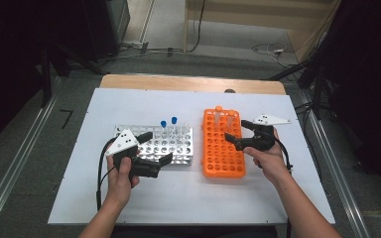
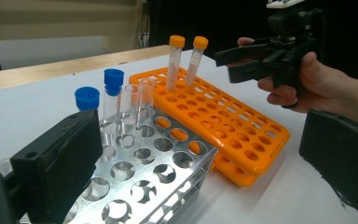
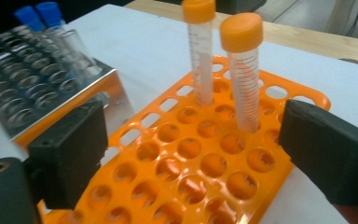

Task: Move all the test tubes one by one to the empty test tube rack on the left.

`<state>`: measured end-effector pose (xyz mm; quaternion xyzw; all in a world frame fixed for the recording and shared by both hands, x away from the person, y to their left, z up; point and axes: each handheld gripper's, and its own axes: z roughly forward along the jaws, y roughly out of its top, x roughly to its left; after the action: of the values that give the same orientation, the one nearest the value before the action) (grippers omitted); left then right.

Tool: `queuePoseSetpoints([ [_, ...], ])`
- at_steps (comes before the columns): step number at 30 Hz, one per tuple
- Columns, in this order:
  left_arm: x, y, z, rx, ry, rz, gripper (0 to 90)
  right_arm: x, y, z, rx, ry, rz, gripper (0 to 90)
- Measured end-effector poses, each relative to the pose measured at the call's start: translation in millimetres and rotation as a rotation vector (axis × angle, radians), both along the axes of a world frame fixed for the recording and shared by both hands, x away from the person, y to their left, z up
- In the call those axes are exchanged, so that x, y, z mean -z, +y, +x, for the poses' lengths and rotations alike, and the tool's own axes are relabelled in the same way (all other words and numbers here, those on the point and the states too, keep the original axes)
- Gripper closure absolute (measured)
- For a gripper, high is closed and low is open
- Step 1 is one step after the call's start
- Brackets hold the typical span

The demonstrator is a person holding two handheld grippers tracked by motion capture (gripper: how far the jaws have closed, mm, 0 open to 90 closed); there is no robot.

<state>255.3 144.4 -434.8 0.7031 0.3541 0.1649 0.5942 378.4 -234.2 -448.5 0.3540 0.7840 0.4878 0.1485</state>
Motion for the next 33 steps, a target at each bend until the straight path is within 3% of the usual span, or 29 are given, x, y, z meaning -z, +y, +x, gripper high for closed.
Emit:
queuePoseSetpoints([
  [8,0.5,-0.5,0.2,0.005,0.005,-0.001,0.0,8.1,4.5,24.6,0.044,0.014,-0.022,32.2],
  [14,1.2,0.2,0.9,0.004,0.007,-0.003,0.0,20.6,4.2,38.1,0.045,0.038,-0.043,49.0],
  [18,1.8,-0.2,1.3,0.005,0.011,-0.002,0.0,26.5,8.7,39.5,0.022,0.022,-0.062,54.8],
  [24,1.7,-0.7,1.2,0.006,0.012,-0.004,0.0,29.1,12.0,40.3,0.069,-0.031,-0.091,71.9],
  [29,0.9,0.3,0.9,0.007,0.010,-0.002,0.0,26.2,8.5,38.9,0.070,-0.031,-0.089,72.6],
  [33,0.8,-0.3,0.9,0.012,0.011,-0.004,0.0,15.0,4.9,33.1,0.083,-0.057,-0.055,72.6],
])
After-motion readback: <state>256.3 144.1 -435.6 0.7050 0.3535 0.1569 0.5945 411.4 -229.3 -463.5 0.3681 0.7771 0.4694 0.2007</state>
